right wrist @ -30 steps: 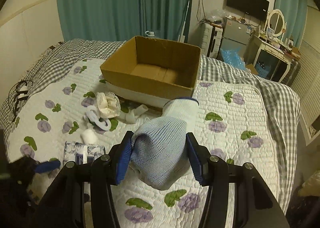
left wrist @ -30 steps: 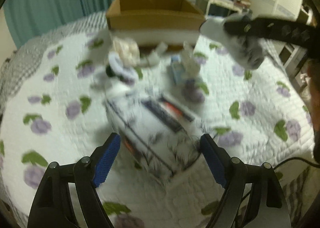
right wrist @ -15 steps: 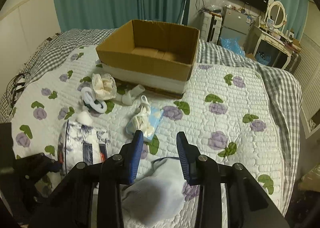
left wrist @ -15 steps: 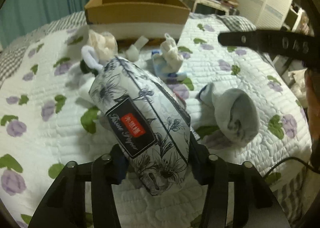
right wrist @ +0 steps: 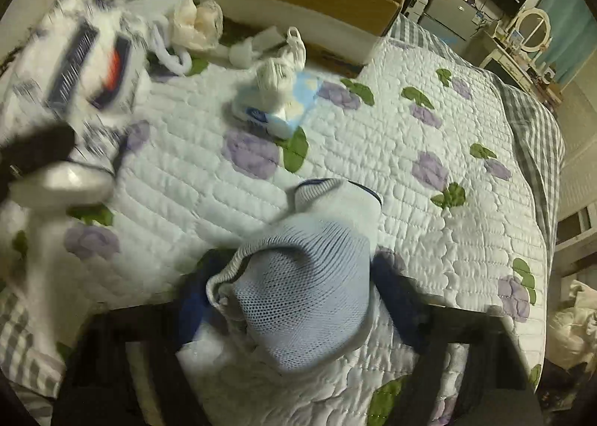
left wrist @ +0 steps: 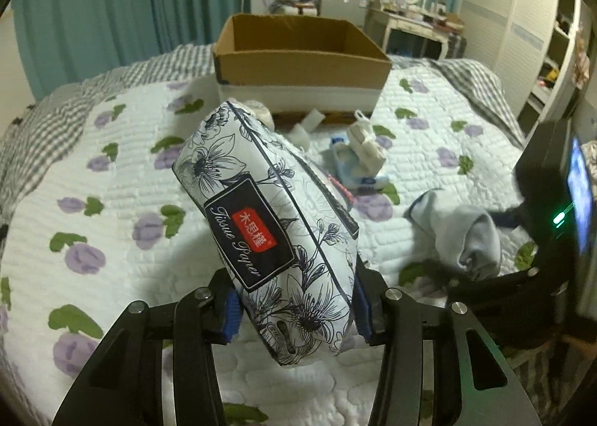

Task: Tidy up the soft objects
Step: 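Lift the white sock with the right tool while the left tool lifts the floral tissue pack, then lower both held items into the cardboard box and open both tools, then move both tools back toward the remaining items on the bed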

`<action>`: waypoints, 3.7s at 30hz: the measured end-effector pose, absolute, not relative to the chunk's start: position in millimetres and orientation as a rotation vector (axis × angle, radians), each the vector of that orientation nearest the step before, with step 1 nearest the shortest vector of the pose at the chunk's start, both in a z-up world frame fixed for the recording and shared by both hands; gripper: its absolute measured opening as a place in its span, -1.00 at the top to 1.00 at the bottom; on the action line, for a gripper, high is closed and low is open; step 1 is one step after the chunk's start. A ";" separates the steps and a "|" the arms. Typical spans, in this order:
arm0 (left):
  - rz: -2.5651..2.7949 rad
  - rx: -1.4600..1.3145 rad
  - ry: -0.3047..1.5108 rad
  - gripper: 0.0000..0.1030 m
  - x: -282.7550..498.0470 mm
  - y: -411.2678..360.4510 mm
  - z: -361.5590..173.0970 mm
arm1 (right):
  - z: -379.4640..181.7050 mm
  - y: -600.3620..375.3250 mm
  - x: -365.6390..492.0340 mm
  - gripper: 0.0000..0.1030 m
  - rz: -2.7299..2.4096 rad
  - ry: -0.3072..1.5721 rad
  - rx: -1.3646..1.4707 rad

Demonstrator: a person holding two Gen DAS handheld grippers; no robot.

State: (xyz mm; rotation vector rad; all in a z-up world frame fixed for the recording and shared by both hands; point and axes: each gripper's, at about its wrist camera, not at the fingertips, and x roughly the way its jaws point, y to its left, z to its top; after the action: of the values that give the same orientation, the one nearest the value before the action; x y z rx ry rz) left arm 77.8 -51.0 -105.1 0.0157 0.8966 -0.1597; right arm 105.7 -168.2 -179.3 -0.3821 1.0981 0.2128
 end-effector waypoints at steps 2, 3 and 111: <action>-0.170 0.011 0.895 0.10 79.2 -51.6 -98.5 | -162.8 -174.7 106.8 0.00 0.236 1.070 -0.331; -0.182 0.007 0.894 0.10 81.3 -51.6 -94.4 | -153.4 -177.0 107.6 0.01 0.250 1.050 -0.306; 0.018 0.045 0.868 -0.86 161.9 -11.7 -157.9 | -174.9 -139.4 214.2 0.05 0.310 0.928 -0.172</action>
State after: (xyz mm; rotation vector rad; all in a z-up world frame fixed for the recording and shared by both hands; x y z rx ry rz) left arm 161.9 -11.7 -157.9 0.0451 0.8679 0.0184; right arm 214.2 -139.4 -174.9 -0.1723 0.9282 0.3102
